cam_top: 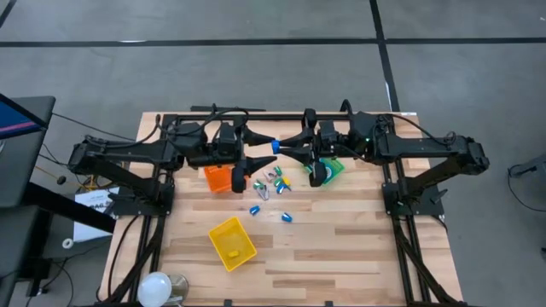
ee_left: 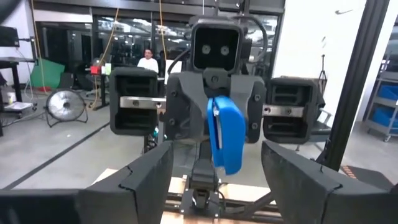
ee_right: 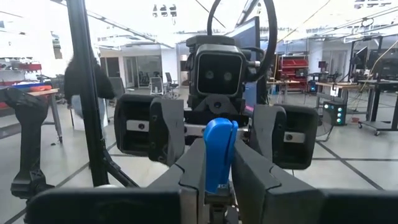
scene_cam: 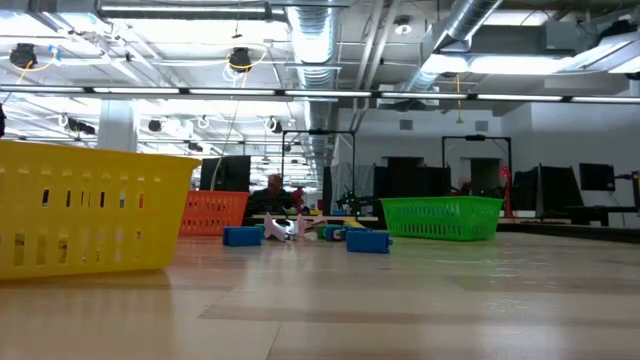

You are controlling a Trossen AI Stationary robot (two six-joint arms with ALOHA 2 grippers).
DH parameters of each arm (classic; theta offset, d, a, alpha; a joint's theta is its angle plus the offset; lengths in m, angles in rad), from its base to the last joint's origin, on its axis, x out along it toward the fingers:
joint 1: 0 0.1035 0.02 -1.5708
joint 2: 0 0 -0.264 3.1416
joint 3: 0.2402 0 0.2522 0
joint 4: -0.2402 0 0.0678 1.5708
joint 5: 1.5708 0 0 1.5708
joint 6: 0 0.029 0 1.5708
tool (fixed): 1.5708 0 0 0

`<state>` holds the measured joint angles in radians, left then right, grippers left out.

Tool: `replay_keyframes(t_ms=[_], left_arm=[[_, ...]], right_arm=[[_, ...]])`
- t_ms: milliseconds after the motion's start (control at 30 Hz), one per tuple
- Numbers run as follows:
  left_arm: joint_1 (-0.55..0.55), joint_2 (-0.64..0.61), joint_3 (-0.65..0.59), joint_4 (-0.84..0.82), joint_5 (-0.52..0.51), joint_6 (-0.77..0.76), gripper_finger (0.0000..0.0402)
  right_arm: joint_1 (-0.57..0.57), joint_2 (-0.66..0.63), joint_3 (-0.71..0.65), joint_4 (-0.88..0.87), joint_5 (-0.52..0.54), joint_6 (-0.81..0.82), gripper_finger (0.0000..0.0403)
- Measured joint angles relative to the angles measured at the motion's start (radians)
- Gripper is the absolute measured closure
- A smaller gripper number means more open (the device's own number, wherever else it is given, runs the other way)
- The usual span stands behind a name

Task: Pick and place Stapler, Stapler remover, tape
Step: Put the blue stapler into the yellow basket

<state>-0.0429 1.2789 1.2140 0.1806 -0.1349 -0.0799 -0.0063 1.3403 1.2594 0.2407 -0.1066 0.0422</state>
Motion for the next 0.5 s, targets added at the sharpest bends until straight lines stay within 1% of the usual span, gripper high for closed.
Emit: replay_keyframes(t_ms=[500], left_arm=[[0.000, 0.000, 0.000, 0.003, -0.006, 0.000, 0.0224]], right_arm=[[0.000, 0.000, 0.000, -0.001, 0.002, -0.019, 0.0354]])
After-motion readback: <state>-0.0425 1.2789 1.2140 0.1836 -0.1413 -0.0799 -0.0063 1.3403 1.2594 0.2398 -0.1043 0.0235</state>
